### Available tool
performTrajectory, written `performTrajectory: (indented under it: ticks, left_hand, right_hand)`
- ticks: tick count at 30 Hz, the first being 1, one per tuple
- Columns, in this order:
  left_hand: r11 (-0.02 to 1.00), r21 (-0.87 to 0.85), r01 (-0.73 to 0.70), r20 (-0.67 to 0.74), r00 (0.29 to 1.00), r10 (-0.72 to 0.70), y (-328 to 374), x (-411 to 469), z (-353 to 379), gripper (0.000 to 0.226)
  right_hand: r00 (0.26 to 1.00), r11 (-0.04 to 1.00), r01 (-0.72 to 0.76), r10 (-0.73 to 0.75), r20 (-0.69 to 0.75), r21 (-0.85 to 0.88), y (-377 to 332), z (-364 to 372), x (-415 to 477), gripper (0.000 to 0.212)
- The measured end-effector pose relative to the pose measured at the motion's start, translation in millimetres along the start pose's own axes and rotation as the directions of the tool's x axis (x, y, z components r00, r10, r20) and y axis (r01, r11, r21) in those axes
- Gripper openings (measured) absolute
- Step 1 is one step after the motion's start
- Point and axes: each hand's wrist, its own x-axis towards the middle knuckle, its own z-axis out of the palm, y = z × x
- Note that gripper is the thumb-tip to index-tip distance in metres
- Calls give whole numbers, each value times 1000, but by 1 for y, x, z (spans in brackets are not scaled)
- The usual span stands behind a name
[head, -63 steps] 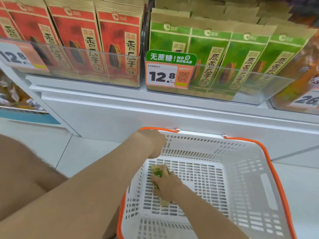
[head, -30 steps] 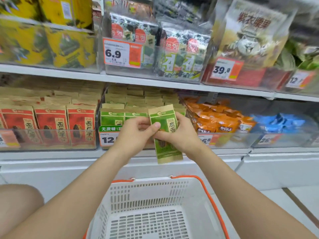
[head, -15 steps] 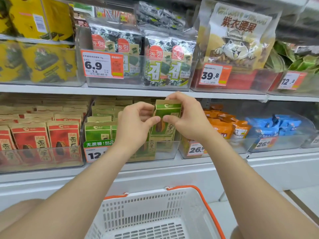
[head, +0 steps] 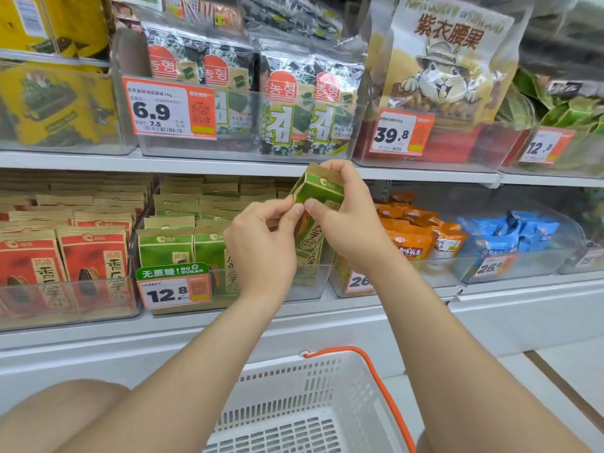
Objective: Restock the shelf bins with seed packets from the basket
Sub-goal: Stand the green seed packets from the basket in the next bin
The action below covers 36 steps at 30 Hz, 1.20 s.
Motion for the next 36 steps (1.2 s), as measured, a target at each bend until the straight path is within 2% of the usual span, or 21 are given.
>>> performTrajectory:
  ticks: [3, 5, 9, 14, 15, 17, 18, 20, 21, 23, 25, 28, 30, 32, 34, 36]
  left_hand:
    - [996, 19, -83, 48, 995, 82, 2, -6, 3, 14]
    - [997, -8, -72, 78, 994, 73, 1, -7, 3, 14]
    - [997, -73, 22, 136, 991, -12, -3, -6, 4, 8]
    - [991, -115, 69, 242, 970, -39, -7, -1, 7, 8]
    - [991, -115, 65, 251, 967, -34, -8, 3, 6, 8]
    - [998, -51, 34, 246, 969, -20, -11, 10, 3, 10]
    - [1000, 25, 7, 224, 974, -13, -13, 12, 1, 14]
    - [967, 250, -55, 185, 983, 8, -16, 16, -5, 28]
    - [922, 376, -88, 198, 980, 13, -17, 18, -8, 37]
    - [798, 575, -181, 310, 951, -8, -18, 21, -14, 52]
    - [676, 683, -276, 413, 910, -45, -19, 21, -17, 58]
    - [558, 742, -371, 467, 884, -34, -21, 19, -21, 58]
    - [525, 750, -403, 486, 874, -23, -21, 21, -23, 58]
    - [523, 740, -423, 510, 860, -26, -22, 24, -24, 55]
    - [539, 710, -453, 542, 841, -6, -25, 28, -25, 51]
    - [505, 713, -486, 562, 827, 3, -31, 32, -24, 51]
  right_hand:
    - [989, 972, -145, 144, 14, 183, -2, -3, -1, 37]
    - [982, 956, -189, 182, 51, 224, -2, -9, -2, 29]
    - [987, 965, -150, 135, 84, 215, 5, -18, -4, 13]
    - [989, 948, -138, 150, -18, 286, 12, -22, -4, 18]
    - [994, 971, -77, 94, -63, 224, 14, -23, -1, 17]
    - [985, 997, 81, -83, -150, -20, 20, -24, 6, 16]
    - [973, 985, 133, -151, -173, -113, 23, -24, 10, 16]
    - [960, 968, 166, -203, -194, -191, 31, -22, 15, 14]
    - [958, 961, 166, -210, -195, -220, 36, -19, 16, 12]
    - [958, 948, 170, -223, -180, -271, 47, -12, 16, 12]
    - [957, 931, 199, -252, -145, -307, 55, -4, 17, 10]
    - [960, 867, 248, -280, -12, -431, 67, 5, 18, 5]
    - [969, 713, 242, -212, 127, -658, 78, 8, 14, 10]
    - [970, 576, 240, -115, 213, -781, 86, 8, 10, 29]
    - [966, 557, 257, -122, 229, -790, 86, 7, 11, 49]
    - [956, 494, 293, -120, 269, -819, 85, 9, 13, 60]
